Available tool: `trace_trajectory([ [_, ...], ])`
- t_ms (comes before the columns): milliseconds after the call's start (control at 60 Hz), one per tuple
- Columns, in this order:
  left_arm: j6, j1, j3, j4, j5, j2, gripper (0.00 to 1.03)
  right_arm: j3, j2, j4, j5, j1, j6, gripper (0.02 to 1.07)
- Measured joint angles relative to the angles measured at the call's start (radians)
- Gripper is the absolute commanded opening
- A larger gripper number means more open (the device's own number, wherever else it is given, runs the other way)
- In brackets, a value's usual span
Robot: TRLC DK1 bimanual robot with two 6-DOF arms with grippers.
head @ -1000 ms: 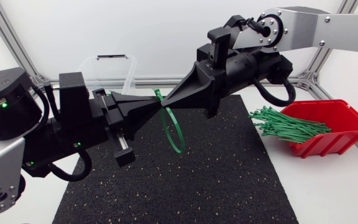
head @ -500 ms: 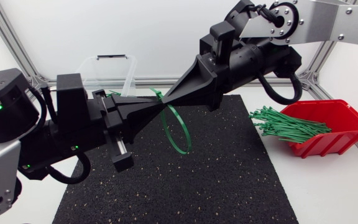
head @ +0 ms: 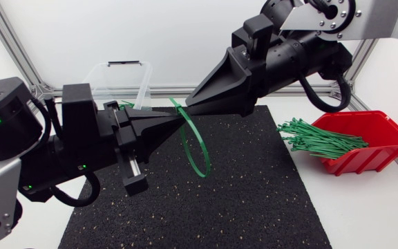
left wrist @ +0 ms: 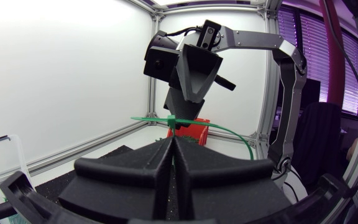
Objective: Take a green cable tie from the red box, thread the tail through the head to close it, then place it in the transparent bin on the left.
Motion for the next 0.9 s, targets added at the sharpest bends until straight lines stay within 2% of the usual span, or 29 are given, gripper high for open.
trace_trajectory([
  [400, 0.002, -0.006, 0.0, -0.008, 0.0, -0.001, 0.04, 0.107, 0.071, 0.001, 0.047, 0.005, 0.0, 0.38],
  [650, 0.007, -0.006, 0.0, -0.008, 0.0, -0.003, 0.04, 0.145, 0.092, -0.001, 0.069, 0.061, 0.0, 0.26],
  [900, 0.022, -0.006, 0.0, -0.009, 0.0, -0.005, 0.04, 0.146, 0.092, -0.001, 0.072, 0.067, 0.0, 0.19],
])
